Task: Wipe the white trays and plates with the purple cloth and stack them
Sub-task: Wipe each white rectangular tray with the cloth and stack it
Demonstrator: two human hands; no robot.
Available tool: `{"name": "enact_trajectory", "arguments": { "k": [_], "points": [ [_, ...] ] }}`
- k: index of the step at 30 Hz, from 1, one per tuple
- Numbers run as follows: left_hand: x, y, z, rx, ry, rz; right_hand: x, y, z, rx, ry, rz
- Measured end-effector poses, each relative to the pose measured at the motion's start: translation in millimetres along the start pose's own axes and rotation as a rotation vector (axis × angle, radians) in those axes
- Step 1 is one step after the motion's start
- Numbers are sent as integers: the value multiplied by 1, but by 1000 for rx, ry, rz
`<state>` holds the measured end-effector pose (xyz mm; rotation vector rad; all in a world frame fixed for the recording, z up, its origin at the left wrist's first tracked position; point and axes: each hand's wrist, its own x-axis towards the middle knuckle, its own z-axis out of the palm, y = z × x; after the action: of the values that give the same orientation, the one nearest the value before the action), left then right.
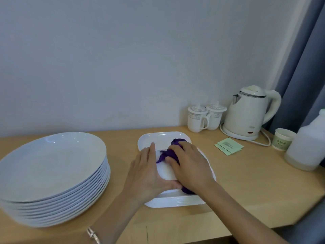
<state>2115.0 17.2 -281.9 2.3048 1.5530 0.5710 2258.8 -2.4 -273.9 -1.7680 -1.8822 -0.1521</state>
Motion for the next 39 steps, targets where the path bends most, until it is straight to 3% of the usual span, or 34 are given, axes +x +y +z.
{"name": "enact_trajectory", "arguments": {
  "k": [4, 9, 17, 22, 26, 29, 34, 39],
  "points": [
    [6, -4, -10, 32, -119, 18, -3, 18, -9, -6, 11, 102],
    [43, -11, -30, -103, -174, -120, -18, 8, -5, -6, -36, -21],
    [66, -8, -47, 83, -191, -29, -17, 6, -15, 118, 0, 12],
    [82, 0, -104, 83, 29, 84, -14, 10, -22, 144, 99, 29],
    [90, 3, -114, -10, 231, 162, -19, 17, -13, 169, -42, 96],
    [96, -2, -87, 41, 267, 212, -18, 18, -4, 162, -141, 87],
    [102, -18, -31, 8, 199, 203, -16, 21, 2, 120, -152, 65],
    [105, -18, -6, -97, -34, 60, -16, 21, 2, 106, -161, 49]
  ]
}}
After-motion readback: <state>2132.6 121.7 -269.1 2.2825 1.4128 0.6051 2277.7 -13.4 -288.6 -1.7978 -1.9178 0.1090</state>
